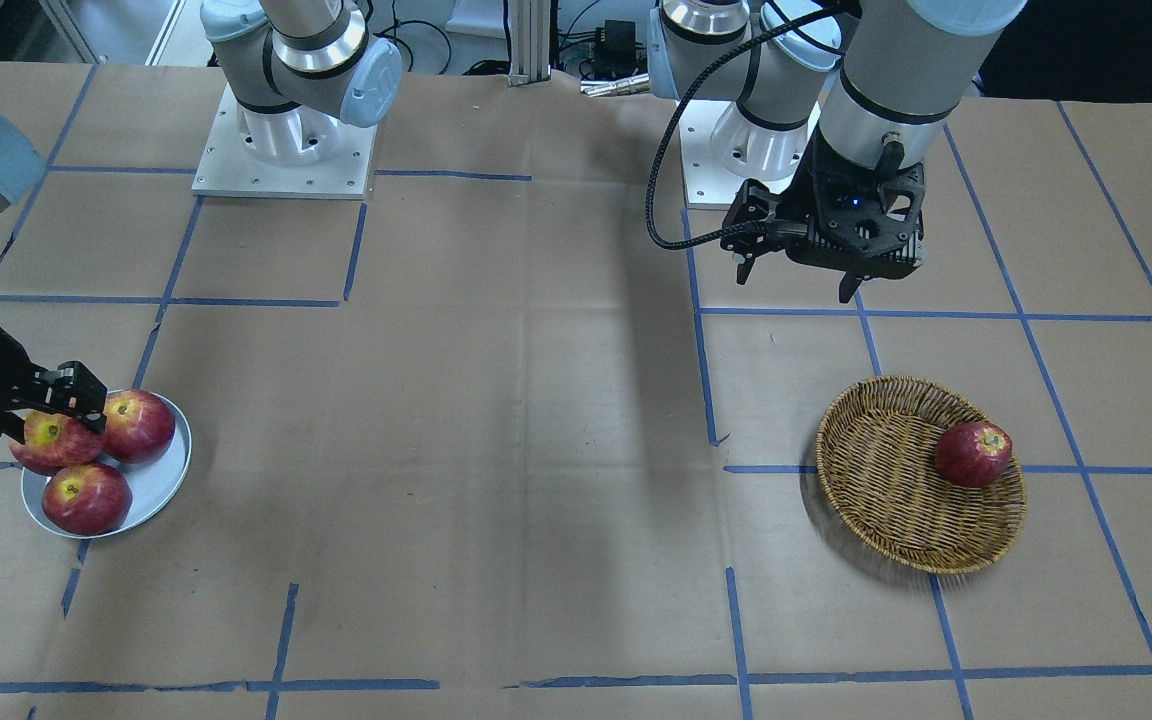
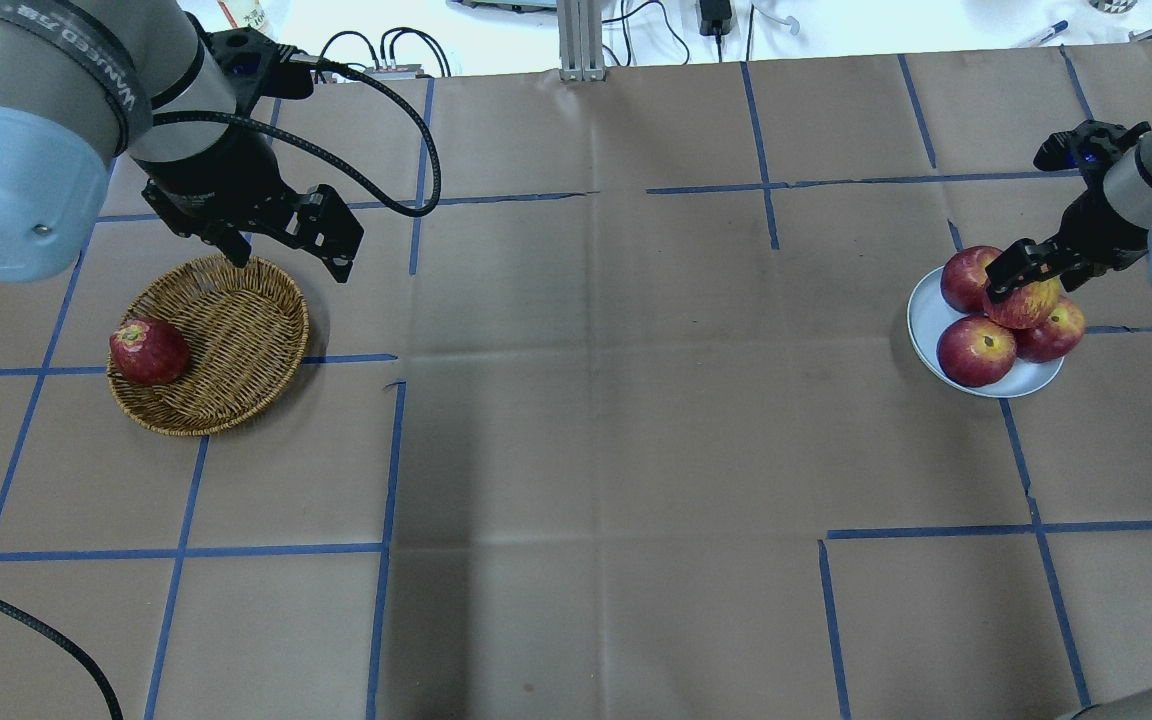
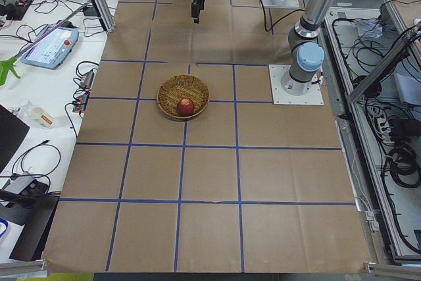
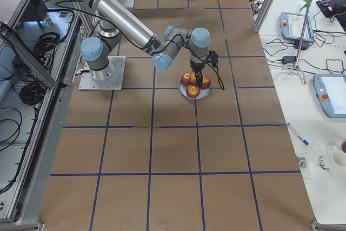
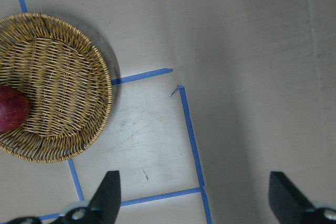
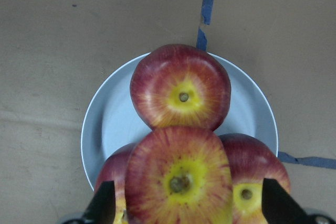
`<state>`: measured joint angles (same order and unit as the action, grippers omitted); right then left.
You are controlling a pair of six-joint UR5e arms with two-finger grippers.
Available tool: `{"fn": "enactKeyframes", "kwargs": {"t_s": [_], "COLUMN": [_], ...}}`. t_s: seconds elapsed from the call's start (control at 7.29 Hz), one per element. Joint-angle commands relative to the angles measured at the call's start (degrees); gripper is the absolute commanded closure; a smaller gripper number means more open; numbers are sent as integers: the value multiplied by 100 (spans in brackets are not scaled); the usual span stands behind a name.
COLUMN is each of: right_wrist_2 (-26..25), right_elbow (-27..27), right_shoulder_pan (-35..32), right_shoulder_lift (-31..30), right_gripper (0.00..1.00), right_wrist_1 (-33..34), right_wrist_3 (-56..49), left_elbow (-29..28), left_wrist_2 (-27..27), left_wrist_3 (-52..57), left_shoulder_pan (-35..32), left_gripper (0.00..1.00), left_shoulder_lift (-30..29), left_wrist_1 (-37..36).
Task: Transfer apple from basket to plate
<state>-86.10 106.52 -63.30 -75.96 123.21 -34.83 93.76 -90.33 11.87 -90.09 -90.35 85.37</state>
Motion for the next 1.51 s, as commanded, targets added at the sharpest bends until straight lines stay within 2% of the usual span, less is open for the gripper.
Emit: {"fn": "enactKeyframes", "kwargs": {"t_s": [0.0, 0.27, 0.41, 0.55, 0.96, 1.24, 1.37], "right_wrist_2": [15, -38, -47, -64, -152, -170, -457], "right_elbow": [-689, -1735, -2001, -2038, -2003, -1907, -1907], "right_shoulder_pan": [-111, -470, -751, -1093, -2445, -2731, -2740], "right_shoulder_lift": [-103, -182, -330, -540, -841, -1016, -1200], "right_gripper": [0, 0, 0, 0, 0, 0, 0], "right_wrist_1": [-635, -2013, -2559, -2878, -2987, -3266, -3634], "right_wrist_3": [20, 142, 317, 893, 2379, 2657, 2648], "left_elbow": [19, 28, 28, 37, 46, 54, 55], "left_wrist_2": [7, 7, 7, 7, -2, 7, 7], "left_wrist_3": [9, 9, 9, 9, 17, 26, 26], "left_shoulder_pan": [0, 0, 0, 0, 0, 0, 0], "left_gripper": [1, 1, 1, 1, 1, 1, 1], "left_shoulder_lift": [0, -9, -9, -9, -9, -9, -9], "left_wrist_1": [-3, -3, -3, -3, -3, -3, -3]}}
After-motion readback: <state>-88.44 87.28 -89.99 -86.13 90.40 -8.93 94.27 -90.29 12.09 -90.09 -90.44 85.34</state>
